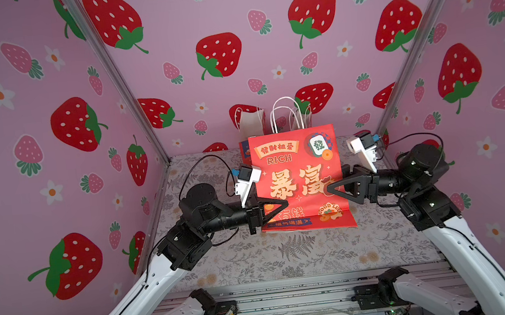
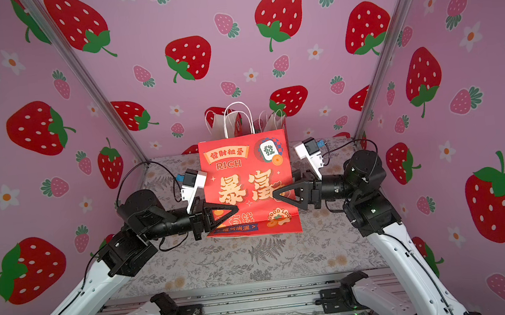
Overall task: Put away the paper bag
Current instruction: Press the paper bag.
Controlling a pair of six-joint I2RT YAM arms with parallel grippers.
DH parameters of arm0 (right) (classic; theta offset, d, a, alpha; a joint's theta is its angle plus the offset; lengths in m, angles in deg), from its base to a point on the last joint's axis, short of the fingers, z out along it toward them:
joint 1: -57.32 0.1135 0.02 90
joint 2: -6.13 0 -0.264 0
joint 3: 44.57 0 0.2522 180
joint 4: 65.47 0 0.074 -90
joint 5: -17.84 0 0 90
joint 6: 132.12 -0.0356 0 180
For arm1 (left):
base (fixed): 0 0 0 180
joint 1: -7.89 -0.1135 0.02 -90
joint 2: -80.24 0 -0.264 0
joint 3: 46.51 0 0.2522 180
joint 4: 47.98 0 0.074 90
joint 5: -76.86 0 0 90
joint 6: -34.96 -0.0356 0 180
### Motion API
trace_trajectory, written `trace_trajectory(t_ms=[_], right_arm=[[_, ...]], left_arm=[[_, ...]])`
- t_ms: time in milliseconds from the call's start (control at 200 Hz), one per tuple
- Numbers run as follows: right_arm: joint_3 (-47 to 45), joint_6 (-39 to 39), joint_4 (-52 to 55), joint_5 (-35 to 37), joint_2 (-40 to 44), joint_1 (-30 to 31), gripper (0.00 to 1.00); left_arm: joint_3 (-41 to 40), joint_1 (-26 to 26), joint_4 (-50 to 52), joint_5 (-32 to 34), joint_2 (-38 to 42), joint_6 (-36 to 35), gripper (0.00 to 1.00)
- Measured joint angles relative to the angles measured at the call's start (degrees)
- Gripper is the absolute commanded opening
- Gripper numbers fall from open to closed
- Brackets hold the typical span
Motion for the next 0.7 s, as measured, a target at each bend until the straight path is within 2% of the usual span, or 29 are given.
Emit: trace_trajectory(t_ms=[60, 170, 230, 265, 460, 620, 700], right_arm=[[0.0, 1.1, 1.2, -0.6, 0.0, 0.5, 0.67], [0.0, 3.5, 3.3, -1.5, 0.1, 2.0, 0.55], [0.4, 5.2, 5.0, -1.6, 0.1, 3.1, 0.53], [0.7, 6.3, 6.2, -1.6, 0.1, 3.8, 0.46], [3.7, 12.4, 12.9, -0.5, -0.8, 6.6, 0.28], [4.3, 15.1, 15.7, 0.6, -1.6, 7.4, 0.09], [4.5, 15.5, 16.6, 1.0, -1.6, 7.4, 0.06]], left_arm=[[0.0, 0.0, 0.2, 0.5, 0.5, 0.2, 0.00], [0.0, 0.0, 0.2, 0.7, 1.3, 0.4, 0.00], [0.0, 0.0, 0.2, 0.6, 1.6, 0.5, 0.00], [0.0, 0.0, 0.3, 0.6, 1.7, 0.6, 0.00], [0.1, 0.0, 0.3, -0.6, 2.2, 0.7, 0.00], [0.4, 0.0, 0.6, -0.9, 2.3, 0.7, 0.00], [0.4, 0.0, 0.7, -0.9, 2.3, 0.7, 0.00]])
